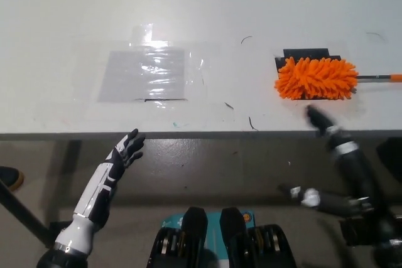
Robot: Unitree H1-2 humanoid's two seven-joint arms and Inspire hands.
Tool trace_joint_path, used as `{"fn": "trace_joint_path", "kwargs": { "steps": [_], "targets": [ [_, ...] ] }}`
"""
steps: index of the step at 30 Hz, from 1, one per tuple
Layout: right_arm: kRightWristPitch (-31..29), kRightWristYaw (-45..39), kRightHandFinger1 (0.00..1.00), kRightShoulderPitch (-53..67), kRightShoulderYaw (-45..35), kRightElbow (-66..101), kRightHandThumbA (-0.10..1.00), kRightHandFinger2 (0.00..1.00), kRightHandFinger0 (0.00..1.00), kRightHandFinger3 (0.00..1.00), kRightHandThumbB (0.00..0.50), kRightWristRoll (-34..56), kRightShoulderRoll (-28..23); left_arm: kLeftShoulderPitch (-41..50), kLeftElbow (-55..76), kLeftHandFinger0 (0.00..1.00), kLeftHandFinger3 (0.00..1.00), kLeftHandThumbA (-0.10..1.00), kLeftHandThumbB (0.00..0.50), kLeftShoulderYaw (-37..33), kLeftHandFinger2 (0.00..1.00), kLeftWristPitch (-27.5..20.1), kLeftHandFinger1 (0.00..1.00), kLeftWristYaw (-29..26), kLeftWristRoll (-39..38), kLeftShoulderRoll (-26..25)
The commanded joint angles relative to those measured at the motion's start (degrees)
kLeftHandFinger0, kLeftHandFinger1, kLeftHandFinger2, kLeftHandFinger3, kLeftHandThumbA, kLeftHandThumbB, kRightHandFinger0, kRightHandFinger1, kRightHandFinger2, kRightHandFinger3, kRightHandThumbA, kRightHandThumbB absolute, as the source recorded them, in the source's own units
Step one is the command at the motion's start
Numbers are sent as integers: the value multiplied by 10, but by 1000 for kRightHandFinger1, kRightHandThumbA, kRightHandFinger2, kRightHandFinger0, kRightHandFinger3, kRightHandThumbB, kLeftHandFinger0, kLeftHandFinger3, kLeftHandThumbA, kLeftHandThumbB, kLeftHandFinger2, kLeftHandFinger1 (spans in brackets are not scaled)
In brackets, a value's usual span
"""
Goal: The robot uses it right hand to pick up an extended orange duster kept in the middle of the desk and presses its handle against the desk to collapse it
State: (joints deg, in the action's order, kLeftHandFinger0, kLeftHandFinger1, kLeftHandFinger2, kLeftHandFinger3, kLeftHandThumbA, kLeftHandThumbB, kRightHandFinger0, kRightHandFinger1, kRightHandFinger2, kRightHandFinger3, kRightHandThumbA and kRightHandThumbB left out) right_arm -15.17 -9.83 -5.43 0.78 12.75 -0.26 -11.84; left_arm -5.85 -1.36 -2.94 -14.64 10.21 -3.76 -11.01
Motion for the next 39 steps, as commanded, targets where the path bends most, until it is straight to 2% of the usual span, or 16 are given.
{"fn": "trace_joint_path", "kwargs": {
  "steps": [1, 2, 4, 7, 8, 11, 15, 16, 17, 19, 21, 23, 26, 30, 32, 39],
  "targets": [
    [-22, 17, 1000, -10, -24, 43, 1000, 1000, 1000, 1000, 266, -22, -14, -4, 26, 1000, 1000, 1000, 171, -2, 1000, -19, 1000, 15, -12, -4],
    [-6, 32, 1000, -36, -66, 74, 1000, 1000, 1000, 1000, 187, -44, -47, -5, 32, 1000, 1000, 1000, 189, -5, 1000, -10, 1000, 18, -17, 0],
    [27, 37, 1000, -60, -86, 85, 1000, 1000, 1000, 1000, 238, -53, -58, -5, 30, 1000, 1000, 1000, 184, -4, 1000, -12, 1000, 17, -17, 2],
    [34, 35, 1000, -64, -92, 87, 1000, 1000, 1000, 1000, 247, -59, -57, -5, 29, 1000, 1000, 1000, 183, -3, 1000, -12, 1000, 18, -17, 3],
    [71, 35, 1000, -119, -111, 84, 1000, 1000, 1000, 1000, 286, -88, -93, -6, 26, 1000, 1000, 1000, 188, 0, 1000, -12, 1000, 16, -19, 4],
    [105, 28, 1000, -147, -116, 86, 1000, 1000, 1000, 1000, 319, -111, -111, -6, 22, 1000, 1000, 1000, 185, 2, 1000, -13, 1000, 17, -21, 3],
    [206, -15, 1000, -218, -94, 88, 1000, 1000, 1000, 1000, 331, -140, -163, -4, 16, 1000, 1000, 1000, 168, 4, 1000, -17, 1000, 20, -24, 0],
    [209, -15, 1000, -218, -92, 88, 1000, 1000, 1000, 1000, 298, -140, -164, -4, 15, 1000, 1000, 1000, 166, 4, 1000, -18, 1000, 19, -24, 0],
    [232, -29, 1000, -239, -82, 82, 1000, 1000, 1000, 1000, 339, -149, -177, -5, 13, 1000, 1000, 1000, 165, 3, 1000, -20, 1000, 19, -23, 0],
    [238, -27, 1000, -240, -78, 84, 1000, 1000, 1000, 1000, 341, -149, -180, -5, 13, 1000, 1000, 1000, 164, 3, 1000, -21, 1000, 19, -23, 0],
    [282, -103, 1000, -338, -21, 10, 1000, 1000, 1000, 1000, 294, -153, -222, 0, 18, 1000, 1000, 1000, 173, 2, 1000, -13, 1000, 20, -21, 0],
    [301, -133, 1000, -377, 13, -22, 1000, 1000, 1000, 1000, 300, -168, -237, 1, 18, 1000, 1000, 1000, 170, 2, 1000, -11, 1000, 19, -19, -1],
    [308, -148, 1000, -407, 42, -50, 1000, 1000, 1000, 1000, 274, -165, -250, 0, 16, 1000, 1000, 1000, 174, 3, 1000, -10, 1000, 19, -22, 0],
    [311, -178, 1000, -488, 107, -171, 1000, 1000, 1000, 1000, 302, -192, -252, 1, 13, 1000, 1000, 1000, 160, 3, 1000, -14, 1000, 20, -24, 0],
    [317, -204, 1000, -535, 149, -265, 1000, 1000, 1000, 1000, 354, -207, -246, 2, 14, 1000, 1000, 1000, 153, 3, 1000, -13, 1000, 20, -22, -1],
    [293, -221, 1000, -597, 217, -403, 1000, 1000, 1000, 1000, 372, -218, -221, 10, 8, 1000, 1000, 1000, 150, 2, 1000, -22, 1000, 19, -16, -1]
  ]
}}
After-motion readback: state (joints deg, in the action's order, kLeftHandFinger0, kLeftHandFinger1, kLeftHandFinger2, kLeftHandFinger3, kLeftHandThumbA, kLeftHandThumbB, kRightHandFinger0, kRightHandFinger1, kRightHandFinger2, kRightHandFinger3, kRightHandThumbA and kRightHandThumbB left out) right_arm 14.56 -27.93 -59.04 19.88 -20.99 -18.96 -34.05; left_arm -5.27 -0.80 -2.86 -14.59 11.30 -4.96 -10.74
